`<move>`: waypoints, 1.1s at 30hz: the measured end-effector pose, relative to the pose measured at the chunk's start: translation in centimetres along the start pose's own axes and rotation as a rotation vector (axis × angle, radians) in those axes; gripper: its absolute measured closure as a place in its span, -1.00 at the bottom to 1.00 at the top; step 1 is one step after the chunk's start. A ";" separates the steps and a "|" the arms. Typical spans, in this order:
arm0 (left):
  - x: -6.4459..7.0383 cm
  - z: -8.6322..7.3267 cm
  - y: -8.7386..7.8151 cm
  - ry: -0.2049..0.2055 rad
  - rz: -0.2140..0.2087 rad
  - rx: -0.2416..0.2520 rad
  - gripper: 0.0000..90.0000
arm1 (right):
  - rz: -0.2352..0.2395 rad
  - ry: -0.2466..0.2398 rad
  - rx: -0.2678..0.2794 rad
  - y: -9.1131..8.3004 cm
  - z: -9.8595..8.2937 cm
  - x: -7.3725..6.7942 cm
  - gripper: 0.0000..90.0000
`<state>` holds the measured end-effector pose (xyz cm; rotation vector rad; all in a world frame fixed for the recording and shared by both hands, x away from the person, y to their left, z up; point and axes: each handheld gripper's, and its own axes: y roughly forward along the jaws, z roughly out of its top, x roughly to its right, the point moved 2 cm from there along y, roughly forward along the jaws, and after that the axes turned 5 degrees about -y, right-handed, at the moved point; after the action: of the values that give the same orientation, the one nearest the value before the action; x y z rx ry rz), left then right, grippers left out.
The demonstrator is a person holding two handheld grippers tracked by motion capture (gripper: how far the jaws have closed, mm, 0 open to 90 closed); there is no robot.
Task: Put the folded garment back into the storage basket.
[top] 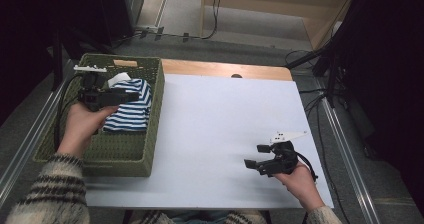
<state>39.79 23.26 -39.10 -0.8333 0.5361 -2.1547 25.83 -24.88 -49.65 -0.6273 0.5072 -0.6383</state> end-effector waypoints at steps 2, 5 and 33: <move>0.5 -0.3 -0.1 0.015 -0.010 -0.006 -0.35 | -0.002 0.004 0.001 0.0 0.0 0.0 -0.71; 1.2 -0.6 -0.1 0.035 -0.026 -0.010 -0.35 | -0.005 0.006 0.009 -0.1 0.0 0.1 -0.71; 3.8 -4.9 -1.5 0.098 -0.082 -0.004 -0.35 | -0.017 0.012 0.027 -0.6 0.2 0.1 -0.71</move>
<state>33.68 21.80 -40.12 -0.7672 0.5650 -2.2790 25.83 -25.23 -49.13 -0.6026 0.5043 -0.6644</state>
